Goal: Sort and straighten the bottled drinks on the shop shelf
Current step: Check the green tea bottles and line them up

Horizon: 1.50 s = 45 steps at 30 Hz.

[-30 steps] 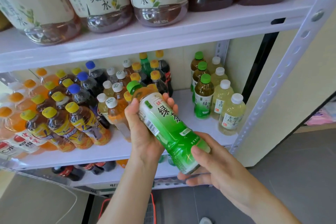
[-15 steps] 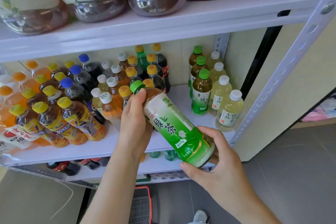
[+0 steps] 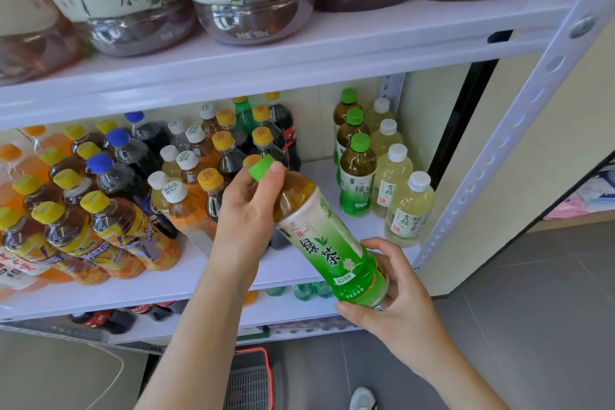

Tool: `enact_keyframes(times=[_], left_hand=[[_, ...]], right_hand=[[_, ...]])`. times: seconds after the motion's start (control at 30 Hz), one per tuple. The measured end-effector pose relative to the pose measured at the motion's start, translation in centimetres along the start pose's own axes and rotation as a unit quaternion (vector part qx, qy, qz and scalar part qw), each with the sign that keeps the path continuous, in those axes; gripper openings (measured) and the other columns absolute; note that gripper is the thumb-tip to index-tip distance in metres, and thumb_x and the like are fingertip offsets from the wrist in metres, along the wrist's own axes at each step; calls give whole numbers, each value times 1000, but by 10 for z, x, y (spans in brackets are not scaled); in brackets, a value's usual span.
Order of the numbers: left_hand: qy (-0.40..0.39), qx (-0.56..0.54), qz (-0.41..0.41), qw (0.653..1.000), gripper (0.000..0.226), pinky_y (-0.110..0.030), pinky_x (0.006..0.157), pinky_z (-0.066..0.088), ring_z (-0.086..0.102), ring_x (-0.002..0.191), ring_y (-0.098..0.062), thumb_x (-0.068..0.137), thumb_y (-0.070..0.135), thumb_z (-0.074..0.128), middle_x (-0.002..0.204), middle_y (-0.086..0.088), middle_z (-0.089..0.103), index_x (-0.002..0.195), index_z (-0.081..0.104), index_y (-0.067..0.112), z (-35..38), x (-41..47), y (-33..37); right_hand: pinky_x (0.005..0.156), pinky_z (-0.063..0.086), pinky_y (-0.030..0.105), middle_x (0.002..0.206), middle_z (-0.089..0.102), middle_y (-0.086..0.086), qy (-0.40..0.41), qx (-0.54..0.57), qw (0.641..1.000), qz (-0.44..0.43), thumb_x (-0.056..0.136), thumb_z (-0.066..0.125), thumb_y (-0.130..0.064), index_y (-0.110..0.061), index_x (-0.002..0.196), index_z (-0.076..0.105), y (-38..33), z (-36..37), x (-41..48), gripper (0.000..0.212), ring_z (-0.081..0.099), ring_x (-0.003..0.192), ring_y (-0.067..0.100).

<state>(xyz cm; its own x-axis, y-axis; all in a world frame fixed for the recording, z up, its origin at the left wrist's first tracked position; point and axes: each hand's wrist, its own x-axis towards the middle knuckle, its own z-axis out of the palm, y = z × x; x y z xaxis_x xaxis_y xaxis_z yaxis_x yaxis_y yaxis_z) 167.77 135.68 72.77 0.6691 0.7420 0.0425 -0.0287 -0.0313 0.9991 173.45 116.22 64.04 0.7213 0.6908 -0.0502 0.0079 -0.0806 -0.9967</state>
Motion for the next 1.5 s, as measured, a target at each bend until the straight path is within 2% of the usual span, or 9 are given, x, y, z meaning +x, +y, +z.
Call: enact_keyframes(times=[0.23,0.37,0.5,0.7,0.87,0.97,1.13,1.3,1.5], left_hand=[[-46,171,149,973,27,-49,56,44,47,63,-38,83,43,69,71,-27,54,80,63,16,22,4,4],[-70,243,207,945,22,-40,54,46,51,59,-21,80,37,72,65,-5,58,82,62,17,36,9,-5],[-123,300,246,913,20,-19,54,38,47,61,-5,81,33,71,68,9,55,81,65,14,46,23,-18],[-158,337,241,896,17,-27,58,38,43,61,-4,82,23,78,67,11,50,82,67,10,72,45,-47],[-150,342,219,901,20,-38,70,46,52,76,-20,84,25,77,81,-2,61,93,68,10,83,58,-58],[-154,335,209,906,22,-36,73,44,50,80,-17,85,26,75,87,-3,61,100,68,11,89,62,-59],[-147,339,197,908,26,-32,70,43,50,80,-19,88,26,73,92,-6,61,107,67,10,100,62,-59],[-162,343,177,908,26,-34,74,46,53,86,-23,90,27,69,98,-10,61,110,65,10,107,60,-58],[-140,335,147,920,32,-33,76,46,53,84,-19,87,23,72,95,-11,63,117,65,12,104,53,-51]], right_hand=[[99,47,29,125,59,-18,-29,-178,983,14,76,79,-21,-46,130,44,9,-12,17,69,57,114,5],[104,40,30,133,53,4,96,-342,932,-78,84,70,-7,-14,130,56,-3,-22,27,49,48,126,23],[107,41,46,127,54,18,188,-408,881,-151,78,71,-1,-2,119,63,-27,-24,52,42,46,126,39],[117,15,51,137,43,28,177,-510,841,-18,84,61,-5,-1,134,48,-47,-29,104,52,31,132,44],[98,34,30,129,45,16,229,-388,891,53,87,59,-9,-14,137,45,-35,-36,123,52,43,120,32],[81,32,21,119,53,12,294,-287,910,53,89,56,-4,-15,130,53,-26,-37,129,43,50,114,27],[77,29,10,102,45,0,323,-226,919,-8,88,51,7,-17,120,63,-15,-33,130,42,53,100,22],[79,33,13,99,47,9,352,-280,891,-70,76,53,20,-9,110,68,-10,-32,130,47,56,92,28],[87,44,42,101,61,21,315,-375,862,-130,78,55,14,-1,111,69,-14,-32,124,39,56,98,40]])
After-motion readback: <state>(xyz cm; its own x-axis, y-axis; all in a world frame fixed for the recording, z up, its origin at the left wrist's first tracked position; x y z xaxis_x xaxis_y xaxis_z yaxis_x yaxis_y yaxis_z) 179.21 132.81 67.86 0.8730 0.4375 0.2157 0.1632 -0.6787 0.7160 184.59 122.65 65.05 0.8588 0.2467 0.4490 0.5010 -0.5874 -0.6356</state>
